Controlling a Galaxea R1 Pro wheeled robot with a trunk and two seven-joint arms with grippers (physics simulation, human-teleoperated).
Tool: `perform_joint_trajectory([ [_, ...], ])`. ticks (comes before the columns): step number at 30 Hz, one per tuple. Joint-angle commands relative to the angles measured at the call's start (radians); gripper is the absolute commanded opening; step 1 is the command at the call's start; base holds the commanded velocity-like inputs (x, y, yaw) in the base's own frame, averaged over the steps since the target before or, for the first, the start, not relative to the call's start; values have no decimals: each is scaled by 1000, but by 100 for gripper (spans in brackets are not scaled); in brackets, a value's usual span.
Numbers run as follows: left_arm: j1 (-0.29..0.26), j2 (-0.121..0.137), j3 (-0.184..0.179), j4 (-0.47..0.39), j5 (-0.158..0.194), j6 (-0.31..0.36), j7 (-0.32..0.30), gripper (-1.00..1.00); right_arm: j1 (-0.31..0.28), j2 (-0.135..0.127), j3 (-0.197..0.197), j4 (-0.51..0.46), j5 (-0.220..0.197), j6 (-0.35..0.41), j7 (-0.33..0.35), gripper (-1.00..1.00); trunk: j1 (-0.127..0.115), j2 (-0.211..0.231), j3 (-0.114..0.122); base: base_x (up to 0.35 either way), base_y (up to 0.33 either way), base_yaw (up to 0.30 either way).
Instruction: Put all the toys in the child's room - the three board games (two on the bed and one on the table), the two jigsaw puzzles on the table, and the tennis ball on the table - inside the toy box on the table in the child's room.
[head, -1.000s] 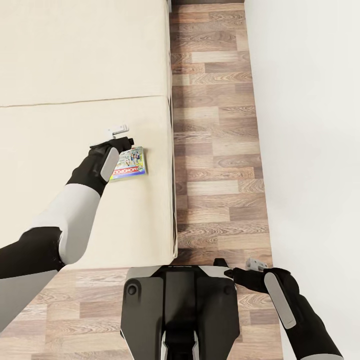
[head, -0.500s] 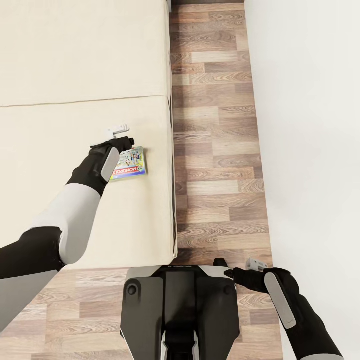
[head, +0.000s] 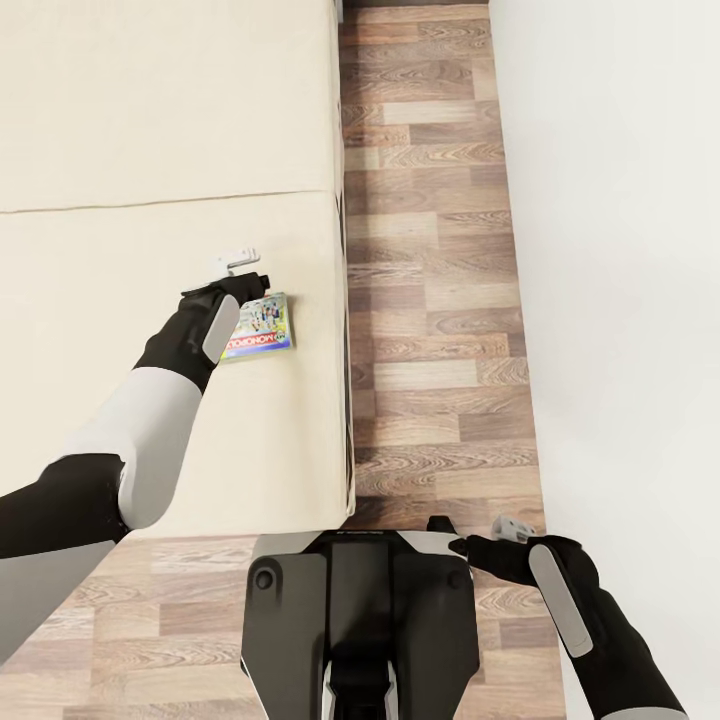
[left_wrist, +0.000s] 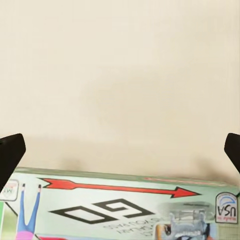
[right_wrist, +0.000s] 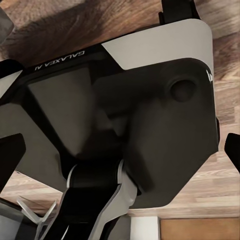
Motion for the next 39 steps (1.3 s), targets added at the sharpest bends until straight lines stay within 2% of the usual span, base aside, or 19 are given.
perform_joint_trajectory([
  [1,0,-1,2,-2,10,4,5,100,0,0,0,-1,-11,3,-10,100,1,-2,-2,0,0,0],
  [6,0,0,1,-1,4,4,3,100,-4,0,0,11,-10,3,-10,100,1,-2,-8,0,0,0],
  [12,1,-1,0,2,-16,-6,4,100,-33,5,0,83,-7,-14,-10,100,1,-2,-17,0,0,0],
  [19,1,0,1,4,-24,-13,4,100,-54,9,1,116,-6,-29,-10,100,1,-2,-28,0,0,0],
  [27,1,1,1,7,-26,-16,4,100,-59,4,0,121,-7,-31,-10,100,1,-2,-41,0,0,0],
  [39,1,-1,4,8,-28,-32,6,100,-71,11,2,120,-7,-31,-10,100,1,-2,-61,0,0,0],
])
